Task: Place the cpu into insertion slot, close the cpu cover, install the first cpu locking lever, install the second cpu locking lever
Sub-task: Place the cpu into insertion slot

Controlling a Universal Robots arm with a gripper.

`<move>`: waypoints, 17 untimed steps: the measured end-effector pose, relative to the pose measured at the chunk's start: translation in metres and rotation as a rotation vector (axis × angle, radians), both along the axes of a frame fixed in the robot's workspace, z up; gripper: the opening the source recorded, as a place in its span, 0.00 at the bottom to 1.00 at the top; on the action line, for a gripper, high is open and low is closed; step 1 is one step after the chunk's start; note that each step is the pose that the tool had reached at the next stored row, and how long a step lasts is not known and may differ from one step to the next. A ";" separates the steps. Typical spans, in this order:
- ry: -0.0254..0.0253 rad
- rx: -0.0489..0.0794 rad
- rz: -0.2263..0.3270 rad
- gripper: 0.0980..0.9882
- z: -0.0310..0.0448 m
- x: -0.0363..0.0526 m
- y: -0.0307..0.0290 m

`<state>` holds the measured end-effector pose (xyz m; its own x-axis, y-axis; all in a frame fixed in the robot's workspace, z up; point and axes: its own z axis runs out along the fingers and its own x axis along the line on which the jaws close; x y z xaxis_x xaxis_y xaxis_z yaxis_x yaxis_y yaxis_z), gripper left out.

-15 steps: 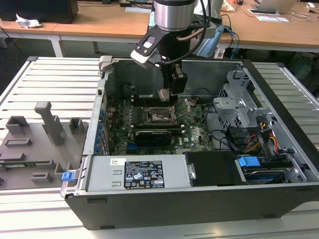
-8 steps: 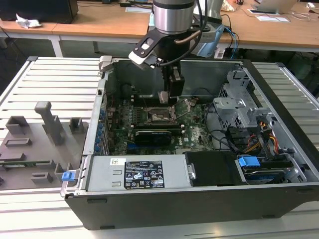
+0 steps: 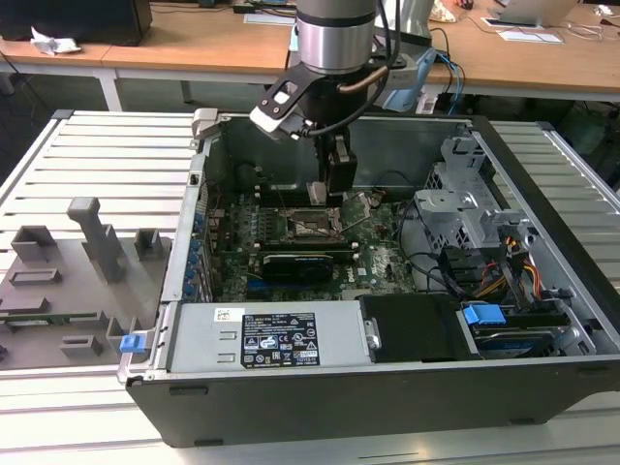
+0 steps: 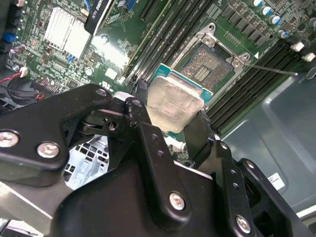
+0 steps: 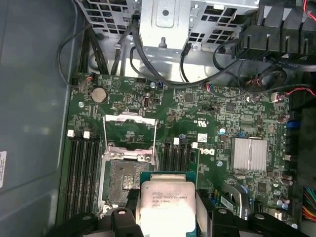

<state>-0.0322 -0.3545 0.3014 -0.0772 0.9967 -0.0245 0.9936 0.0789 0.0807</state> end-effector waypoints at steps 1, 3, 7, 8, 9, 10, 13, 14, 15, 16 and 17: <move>0.0000 0.000 0.000 0.49 -0.0004 -0.0001 0.0000; 0.0000 0.000 0.000 0.49 -0.0021 -0.0006 0.0000; 0.0001 0.000 0.000 0.49 -0.0046 -0.0011 0.0000; 0.0000 0.000 0.000 0.49 -0.0050 -0.0011 0.0000; 0.0000 0.000 0.000 0.49 -0.0054 -0.0011 0.0000; 0.0000 -0.001 0.000 0.49 -0.0059 -0.0011 0.0000; -0.0001 -0.001 0.000 0.49 -0.0070 -0.0011 0.0000; -0.0001 -0.001 0.000 0.49 -0.0078 -0.0011 0.0000; 0.0000 -0.002 0.000 0.49 -0.0100 -0.0011 0.0000; -0.0001 -0.002 0.000 0.49 -0.0135 -0.0014 0.0005; 0.0000 -0.002 0.000 0.49 -0.0165 -0.0018 0.0018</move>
<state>-0.0340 -0.3527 0.2848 -0.0773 0.9967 -0.0262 0.9936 0.0791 0.0806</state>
